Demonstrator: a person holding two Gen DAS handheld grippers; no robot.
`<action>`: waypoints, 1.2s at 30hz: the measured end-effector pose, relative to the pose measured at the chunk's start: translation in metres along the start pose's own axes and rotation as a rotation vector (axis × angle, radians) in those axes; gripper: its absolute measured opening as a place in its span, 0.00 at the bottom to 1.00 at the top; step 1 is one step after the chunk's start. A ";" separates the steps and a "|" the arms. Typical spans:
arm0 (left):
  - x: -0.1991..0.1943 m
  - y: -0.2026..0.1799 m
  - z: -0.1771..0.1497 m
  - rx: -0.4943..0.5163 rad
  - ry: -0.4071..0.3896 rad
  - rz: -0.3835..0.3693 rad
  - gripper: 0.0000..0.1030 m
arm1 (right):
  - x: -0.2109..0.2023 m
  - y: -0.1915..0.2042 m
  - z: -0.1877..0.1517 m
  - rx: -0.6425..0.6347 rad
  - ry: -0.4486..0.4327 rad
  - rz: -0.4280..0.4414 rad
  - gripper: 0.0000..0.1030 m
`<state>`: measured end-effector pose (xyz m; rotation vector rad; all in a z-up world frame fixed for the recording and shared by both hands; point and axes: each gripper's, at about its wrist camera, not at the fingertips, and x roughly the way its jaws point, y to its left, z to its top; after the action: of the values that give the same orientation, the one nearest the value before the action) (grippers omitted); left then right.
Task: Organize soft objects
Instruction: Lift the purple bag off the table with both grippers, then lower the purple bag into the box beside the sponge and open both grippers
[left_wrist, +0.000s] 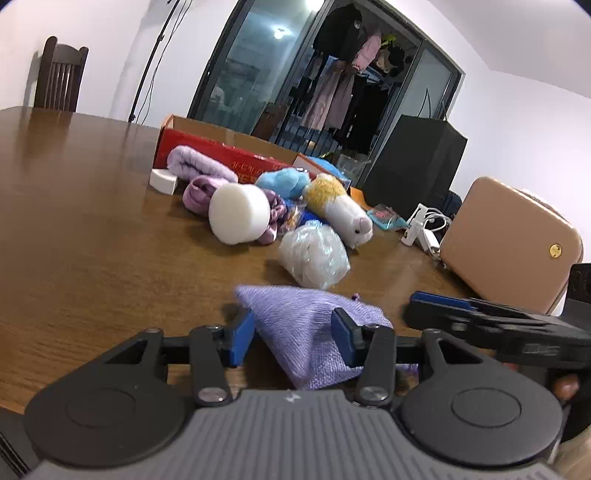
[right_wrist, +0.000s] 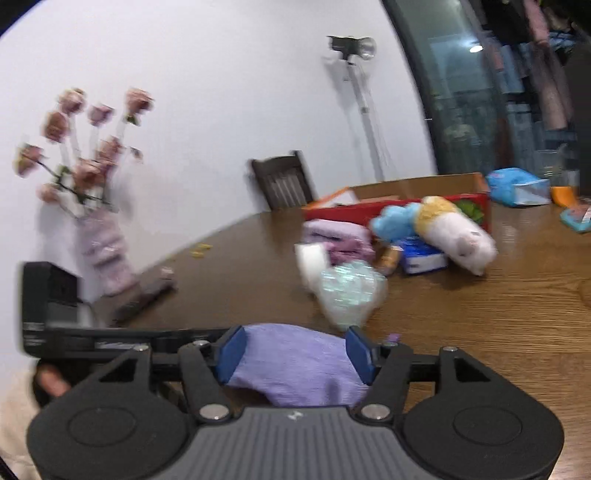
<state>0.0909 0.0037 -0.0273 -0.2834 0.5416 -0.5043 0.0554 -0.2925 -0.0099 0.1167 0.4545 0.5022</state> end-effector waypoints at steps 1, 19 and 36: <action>0.000 0.001 -0.002 -0.004 0.003 -0.002 0.43 | 0.006 0.001 -0.002 -0.007 0.008 -0.038 0.57; 0.001 -0.002 -0.007 0.013 0.011 -0.033 0.15 | 0.045 0.022 -0.023 -0.132 0.047 -0.200 0.20; 0.036 -0.014 0.131 0.085 -0.100 -0.126 0.09 | 0.044 -0.017 0.088 -0.128 -0.113 -0.104 0.03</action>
<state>0.1843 -0.0107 0.0709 -0.2612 0.4059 -0.6307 0.1366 -0.2850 0.0475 -0.0022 0.3154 0.4193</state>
